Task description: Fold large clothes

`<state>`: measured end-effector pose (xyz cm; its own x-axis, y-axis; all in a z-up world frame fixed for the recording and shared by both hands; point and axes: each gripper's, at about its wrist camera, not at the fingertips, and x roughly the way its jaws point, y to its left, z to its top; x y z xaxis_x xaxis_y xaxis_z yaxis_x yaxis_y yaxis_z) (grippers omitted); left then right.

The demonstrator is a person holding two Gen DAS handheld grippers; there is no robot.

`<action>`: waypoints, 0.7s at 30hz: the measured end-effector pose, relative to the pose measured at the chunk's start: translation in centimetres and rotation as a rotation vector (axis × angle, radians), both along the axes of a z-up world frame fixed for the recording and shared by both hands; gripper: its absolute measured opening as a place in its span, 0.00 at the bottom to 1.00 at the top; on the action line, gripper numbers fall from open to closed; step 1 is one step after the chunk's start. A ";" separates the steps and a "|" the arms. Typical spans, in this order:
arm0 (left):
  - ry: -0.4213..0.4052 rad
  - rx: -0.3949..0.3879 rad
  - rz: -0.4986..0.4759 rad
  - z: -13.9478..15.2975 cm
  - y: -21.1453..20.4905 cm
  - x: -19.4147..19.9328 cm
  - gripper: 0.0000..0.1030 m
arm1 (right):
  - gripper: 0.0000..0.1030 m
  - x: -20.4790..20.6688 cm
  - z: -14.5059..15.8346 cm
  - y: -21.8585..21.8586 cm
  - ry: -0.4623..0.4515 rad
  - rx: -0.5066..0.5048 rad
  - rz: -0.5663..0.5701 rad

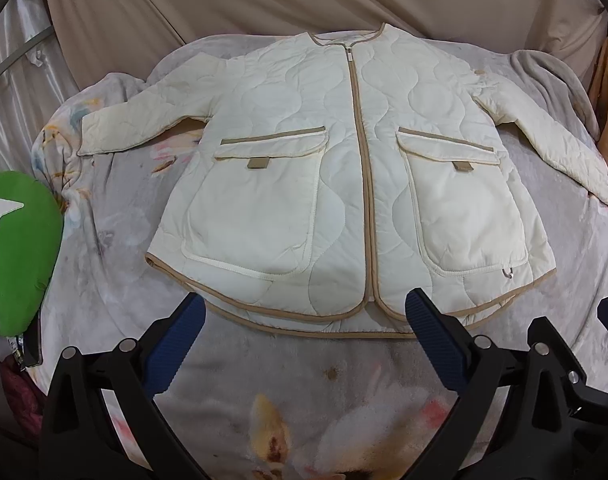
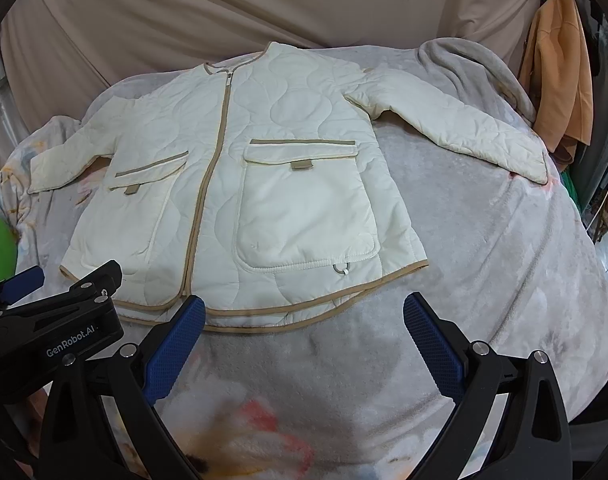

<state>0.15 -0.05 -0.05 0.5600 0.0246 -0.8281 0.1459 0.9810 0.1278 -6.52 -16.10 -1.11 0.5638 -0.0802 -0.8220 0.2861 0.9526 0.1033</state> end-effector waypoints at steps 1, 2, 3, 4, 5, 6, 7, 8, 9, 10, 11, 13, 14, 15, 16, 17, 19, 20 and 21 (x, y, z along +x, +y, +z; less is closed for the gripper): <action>0.000 -0.001 0.000 0.0 0.0 0.0 0.95 | 0.95 0.0 0.0 0.0 0.000 0.000 0.000; 0.001 0.002 -0.001 0.0 0.0 0.0 0.95 | 0.95 0.0 0.1 0.0 0.000 0.000 0.000; -0.003 0.002 0.000 0.0 -0.1 0.0 0.95 | 0.95 0.0 0.1 0.0 0.000 0.000 0.000; -0.004 -0.001 -0.002 0.0 -0.1 0.0 0.94 | 0.95 0.0 0.1 0.0 0.000 0.001 0.000; -0.004 -0.004 -0.002 0.1 -0.1 0.1 0.94 | 0.95 0.1 0.0 0.0 0.001 0.002 0.001; -0.004 -0.005 -0.005 0.1 -0.1 0.1 0.94 | 0.95 0.1 -0.1 0.1 0.001 0.001 0.001; -0.007 -0.004 -0.008 0.1 -0.1 0.1 0.93 | 0.95 0.1 -0.1 0.1 0.002 0.001 0.001; -0.010 -0.003 -0.010 0.1 -0.1 0.1 0.93 | 0.95 0.1 -0.1 0.1 0.002 0.001 0.001; -0.016 -0.002 -0.010 0.1 -0.1 0.0 0.92 | 0.95 0.1 -0.2 0.1 0.003 0.001 0.002; -0.024 -0.002 -0.008 0.2 -0.1 0.1 0.92 | 0.95 0.2 -0.1 0.2 0.002 0.001 0.002; -0.025 -0.003 -0.008 0.2 -0.2 0.1 0.92 | 0.95 0.2 -0.1 0.2 0.003 0.001 0.002; -0.030 -0.008 -0.009 0.2 -0.1 0.1 0.92 | 0.95 0.1 -0.1 0.2 0.003 0.002 0.002; -0.030 -0.010 -0.010 0.2 -0.1 0.0 0.92 | 0.95 0.3 -0.2 0.4 0.005 0.001 0.003; -0.031 -0.009 -0.011 0.3 -0.1 0.1 0.92 | 0.95 0.3 -0.2 0.4 0.004 0.001 0.003; -0.036 -0.010 -0.010 0.3 -0.1 0.1 0.92 | 0.95 0.3 -0.2 0.3 0.005 0.001 0.003; -0.017 -0.011 -0.010 0.3 -0.1 0.1 0.92 | 0.95 0.3 -0.2 0.4 0.005 0.001 0.003; -0.018 -0.015 -0.008 0.3 0.0 0.2 0.92 | 0.95 0.3 -0.2 0.3 0.005 0.001 0.002; -0.025 -0.019 -0.007 0.4 0.1 0.2 0.92 | 0.95 0.3 -0.2 0.3 0.005 0.001 0.002; -0.025 -0.020 -0.007 0.4 0.0 0.3 0.92 | 0.95 0.3 -0.2 0.3 0.005 0.002 0.002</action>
